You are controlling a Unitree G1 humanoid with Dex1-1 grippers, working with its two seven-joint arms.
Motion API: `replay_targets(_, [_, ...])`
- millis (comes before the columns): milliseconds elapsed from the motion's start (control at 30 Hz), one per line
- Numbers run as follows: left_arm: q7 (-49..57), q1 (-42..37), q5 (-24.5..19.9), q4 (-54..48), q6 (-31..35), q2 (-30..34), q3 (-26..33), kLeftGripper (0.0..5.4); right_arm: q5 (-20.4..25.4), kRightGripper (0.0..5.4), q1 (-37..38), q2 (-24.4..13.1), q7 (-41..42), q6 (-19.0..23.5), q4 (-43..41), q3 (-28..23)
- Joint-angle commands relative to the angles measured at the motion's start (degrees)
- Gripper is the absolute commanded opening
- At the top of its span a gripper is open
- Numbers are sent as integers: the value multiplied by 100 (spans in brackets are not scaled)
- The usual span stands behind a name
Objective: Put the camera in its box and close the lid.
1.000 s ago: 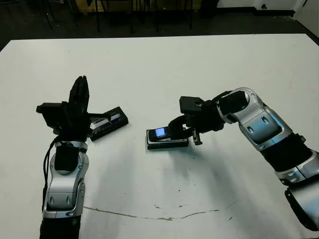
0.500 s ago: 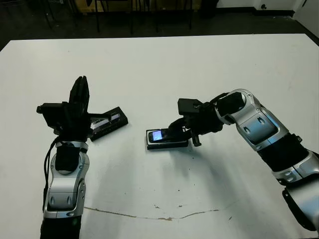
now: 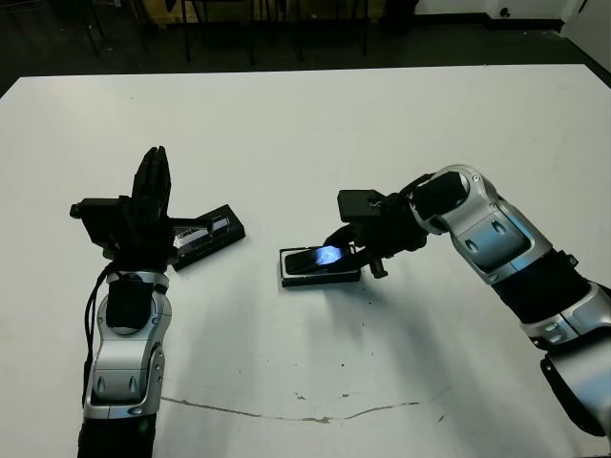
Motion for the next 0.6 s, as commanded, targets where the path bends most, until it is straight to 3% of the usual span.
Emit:
replay_targets(33, [44, 145, 11, 56, 117, -12, -5, 0, 81, 222, -3, 64, 4, -132, 166, -114])
replay_targets(267, [47, 130, 25, 79, 90, -18, -25, 0, 128, 344, 50, 33, -118, -395, 198, -425])
replay_targets(600, [38, 127, -1, 82, 77, -7, -32, 0, 68, 520, 205, -26, -576, -16, -24, -700])
